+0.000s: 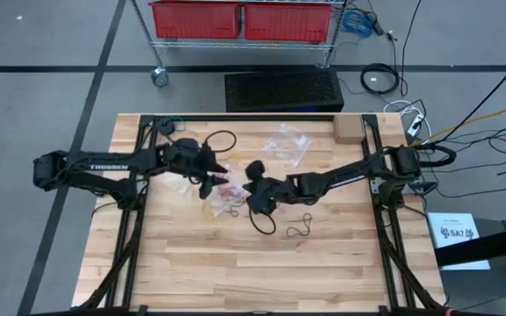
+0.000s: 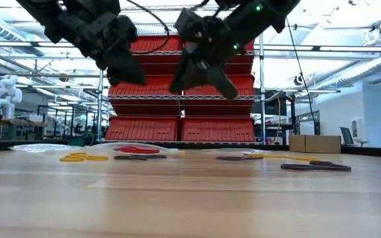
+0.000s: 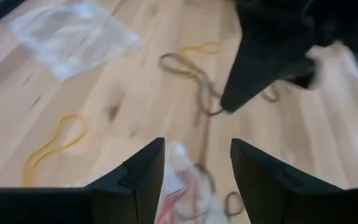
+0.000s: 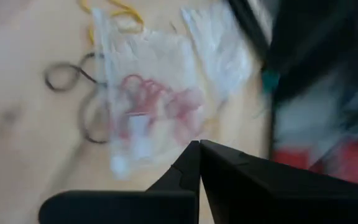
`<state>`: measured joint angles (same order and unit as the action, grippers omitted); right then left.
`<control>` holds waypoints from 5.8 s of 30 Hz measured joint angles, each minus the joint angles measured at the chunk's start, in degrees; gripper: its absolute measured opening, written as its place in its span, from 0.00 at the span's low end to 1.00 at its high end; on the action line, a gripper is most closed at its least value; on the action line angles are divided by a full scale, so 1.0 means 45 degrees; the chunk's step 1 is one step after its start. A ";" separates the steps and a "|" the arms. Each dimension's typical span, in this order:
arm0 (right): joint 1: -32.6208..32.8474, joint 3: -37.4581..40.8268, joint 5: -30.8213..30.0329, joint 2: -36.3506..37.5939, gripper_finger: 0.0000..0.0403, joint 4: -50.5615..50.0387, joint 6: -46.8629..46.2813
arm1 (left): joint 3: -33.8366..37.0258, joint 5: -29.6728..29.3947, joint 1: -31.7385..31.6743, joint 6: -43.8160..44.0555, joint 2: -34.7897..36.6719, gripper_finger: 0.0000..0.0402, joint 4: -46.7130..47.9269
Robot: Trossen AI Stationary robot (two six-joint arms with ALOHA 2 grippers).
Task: Sort rubber bands
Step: Adjust the red rubber band into the zip bag
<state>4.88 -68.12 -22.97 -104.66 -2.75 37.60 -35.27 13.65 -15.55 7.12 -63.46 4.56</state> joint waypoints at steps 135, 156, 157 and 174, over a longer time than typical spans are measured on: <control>-0.3234 0.0010 0.9846 0.1272 0.00 -0.0493 -0.9455 | -0.3526 0.0277 0.0903 -0.4717 -0.3035 0.45 0.1941; -0.3264 -0.0844 0.9507 0.1286 0.01 -0.1654 -0.8634 | -0.3551 0.0945 0.0903 -0.4685 -0.3594 0.03 0.1948; -0.3264 -0.0844 0.9349 0.1282 0.01 -0.1664 -0.8634 | -0.3552 0.0939 0.0903 -0.4669 -0.3594 0.02 0.1954; -0.4429 0.0276 0.8234 0.4279 0.21 -0.3906 -0.8275 | -0.3570 -0.0408 0.0913 -0.4231 -0.3380 0.00 0.2027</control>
<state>-15.05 -66.88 14.09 -85.40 -20.33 0.36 -51.33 11.81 -11.44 -11.92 -78.67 13.68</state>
